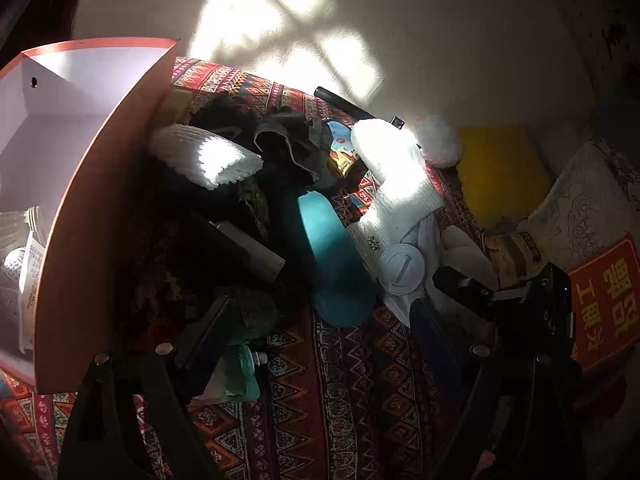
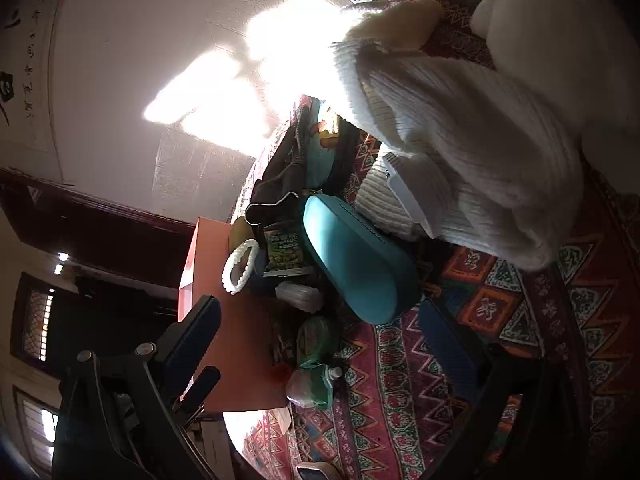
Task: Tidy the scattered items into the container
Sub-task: 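Reach the left tool to the white foam net while the right tool approaches the teal slipper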
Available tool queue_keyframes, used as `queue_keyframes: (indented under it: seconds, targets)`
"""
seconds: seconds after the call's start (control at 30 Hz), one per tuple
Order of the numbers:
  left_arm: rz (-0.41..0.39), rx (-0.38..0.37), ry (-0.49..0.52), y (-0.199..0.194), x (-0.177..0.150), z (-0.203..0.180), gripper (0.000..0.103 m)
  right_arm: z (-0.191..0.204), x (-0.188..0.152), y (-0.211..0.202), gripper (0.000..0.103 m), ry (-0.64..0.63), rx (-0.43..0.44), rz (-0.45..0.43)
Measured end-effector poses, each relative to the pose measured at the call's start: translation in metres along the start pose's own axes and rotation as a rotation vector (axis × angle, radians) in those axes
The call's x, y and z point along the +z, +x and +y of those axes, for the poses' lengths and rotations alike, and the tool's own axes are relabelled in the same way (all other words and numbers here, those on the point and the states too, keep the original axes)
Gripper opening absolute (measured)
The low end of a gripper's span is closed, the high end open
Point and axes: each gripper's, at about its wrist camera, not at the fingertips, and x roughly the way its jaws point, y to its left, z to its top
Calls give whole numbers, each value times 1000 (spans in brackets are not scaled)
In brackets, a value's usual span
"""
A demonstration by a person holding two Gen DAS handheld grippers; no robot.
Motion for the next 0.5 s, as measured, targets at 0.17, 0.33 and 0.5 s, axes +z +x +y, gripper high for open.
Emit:
queue_keyframes:
  seconds: [0.17, 0.33, 0.5]
  targets:
    - [89, 3, -220, 54, 23, 32, 78, -1, 3, 16, 99, -96, -32, 43]
    - [109, 41, -298, 84, 36, 56, 48, -5, 7, 30, 99, -145, -58, 71]
    - [67, -57, -416, 88, 30, 75, 33, 6, 13, 50, 99, -269, -124, 63]
